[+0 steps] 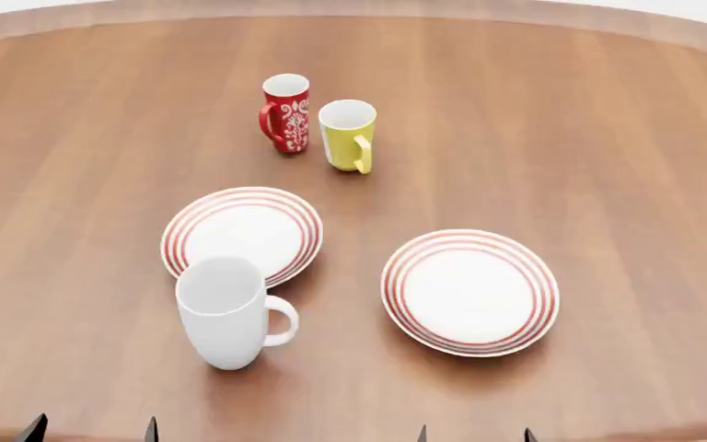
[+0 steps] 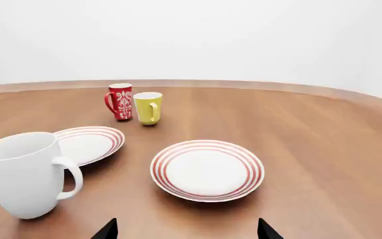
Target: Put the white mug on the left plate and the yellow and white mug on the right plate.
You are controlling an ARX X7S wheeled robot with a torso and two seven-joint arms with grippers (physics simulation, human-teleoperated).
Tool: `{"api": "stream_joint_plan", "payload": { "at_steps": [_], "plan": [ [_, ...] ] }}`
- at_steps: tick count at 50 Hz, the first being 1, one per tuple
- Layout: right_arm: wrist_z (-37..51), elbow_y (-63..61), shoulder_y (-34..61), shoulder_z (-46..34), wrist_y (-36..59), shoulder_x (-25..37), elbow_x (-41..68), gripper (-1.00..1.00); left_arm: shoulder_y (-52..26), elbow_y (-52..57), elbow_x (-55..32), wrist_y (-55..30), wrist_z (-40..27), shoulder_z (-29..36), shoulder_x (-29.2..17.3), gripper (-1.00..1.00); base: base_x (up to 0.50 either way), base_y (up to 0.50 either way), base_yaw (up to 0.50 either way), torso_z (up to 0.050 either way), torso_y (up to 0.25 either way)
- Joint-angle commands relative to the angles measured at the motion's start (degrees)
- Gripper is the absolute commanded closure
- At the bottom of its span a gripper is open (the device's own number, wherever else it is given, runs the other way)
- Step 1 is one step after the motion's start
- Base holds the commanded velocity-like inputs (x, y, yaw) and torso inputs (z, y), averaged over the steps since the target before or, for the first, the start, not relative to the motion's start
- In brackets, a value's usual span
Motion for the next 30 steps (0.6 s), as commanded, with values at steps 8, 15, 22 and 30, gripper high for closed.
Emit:
{"api": "stream_joint_plan", "payload": {
  "at_steps": [8,15,22,30],
  "plan": [
    [3.0,-2.2,-0.1,-2.3,5.0,2.2,1.6,-1.00,1.8,4.3,-3.9,-3.1,0.1,3.4,-2.4,-1.00,0.00,0.00,0.00,0.000,0.000],
    [4.7,-5.3,-1.1,-3.9,4.9,3.2,0.6,-1.00,2.7,8.4,-4.9,-3.8,-0.9,3.5,-3.7,-1.00,0.00,0.00,0.28,0.000,0.000],
    [5.5,-5.4,-1.1,-4.7,4.3,3.8,1.1,-1.00,3.3,9.0,-4.8,-2.4,-1.9,4.5,-4.1,-1.00,0.01,0.00,0.50,0.000,0.000],
    [6.2,-7.0,-1.5,-6.1,5.3,4.5,0.8,-1.00,3.1,9.5,-6.3,-3.5,-2.4,4.4,-4.8,-1.00,0.01,0.00,0.50,0.000,0.000]
  ]
}}
